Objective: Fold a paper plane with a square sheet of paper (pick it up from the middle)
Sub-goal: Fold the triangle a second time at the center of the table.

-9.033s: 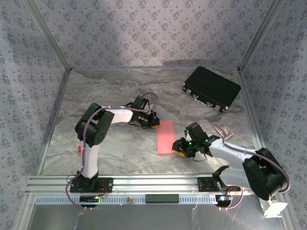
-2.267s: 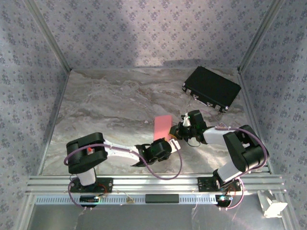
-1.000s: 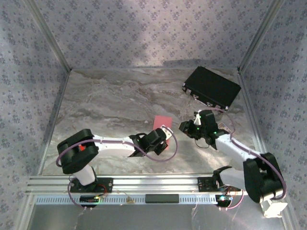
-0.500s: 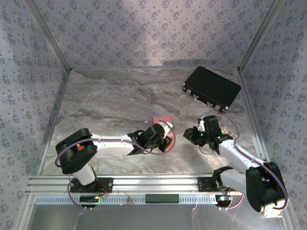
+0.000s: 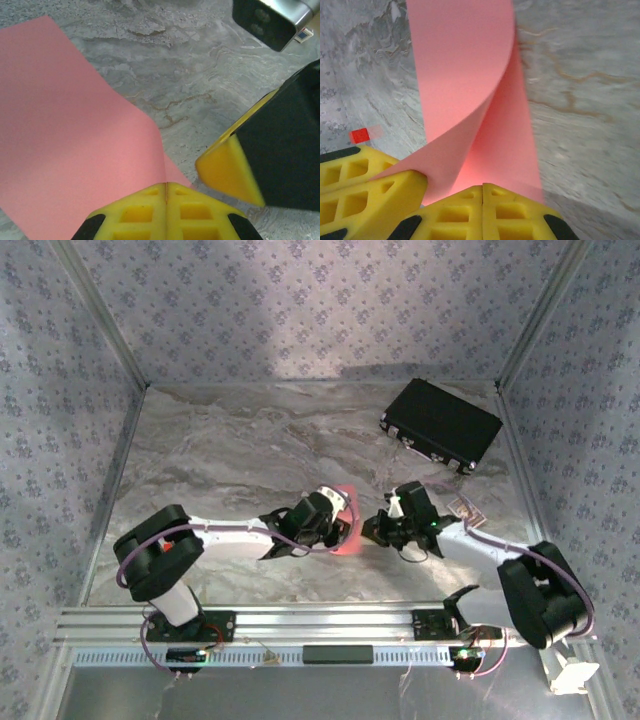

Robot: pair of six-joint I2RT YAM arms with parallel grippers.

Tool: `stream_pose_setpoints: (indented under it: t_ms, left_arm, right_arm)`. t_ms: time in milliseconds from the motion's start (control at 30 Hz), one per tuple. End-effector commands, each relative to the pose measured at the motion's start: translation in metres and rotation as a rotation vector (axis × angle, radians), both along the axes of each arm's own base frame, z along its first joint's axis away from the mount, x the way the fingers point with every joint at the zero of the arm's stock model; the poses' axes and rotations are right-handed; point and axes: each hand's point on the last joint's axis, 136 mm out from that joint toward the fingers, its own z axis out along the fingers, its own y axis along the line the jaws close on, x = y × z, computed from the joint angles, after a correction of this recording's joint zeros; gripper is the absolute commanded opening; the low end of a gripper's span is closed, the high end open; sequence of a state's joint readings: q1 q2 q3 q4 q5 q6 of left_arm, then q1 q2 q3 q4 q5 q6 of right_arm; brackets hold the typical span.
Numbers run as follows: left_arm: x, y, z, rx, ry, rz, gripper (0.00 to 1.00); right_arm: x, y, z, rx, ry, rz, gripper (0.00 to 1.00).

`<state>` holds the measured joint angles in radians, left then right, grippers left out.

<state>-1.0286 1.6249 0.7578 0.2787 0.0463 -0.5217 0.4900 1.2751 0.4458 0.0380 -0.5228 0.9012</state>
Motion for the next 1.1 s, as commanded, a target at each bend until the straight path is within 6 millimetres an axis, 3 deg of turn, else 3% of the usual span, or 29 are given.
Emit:
stream_pose_setpoints:
  t_ms: [0,367,700,1067]
  left_arm:
    - [-0.005,-0.003,0.006,-0.049,0.037,-0.033,0.04]
    - [-0.009,0.003,-0.010,-0.055,0.125,-0.083,0.10]
    - [-0.019,0.007,-0.019,-0.013,0.211,-0.177,0.17]
    - [-0.013,0.008,-0.010,-0.053,0.190,-0.164,0.17]
  right_arm:
    - [0.013,0.010,0.007,0.015,-0.031,-0.025,0.06]
    - [0.013,0.027,-0.007,0.035,0.021,0.025,0.06]
    - [0.012,0.027,-0.021,0.012,0.062,0.022,0.04]
    - [0.012,0.027,-0.020,0.013,0.064,0.021,0.04]
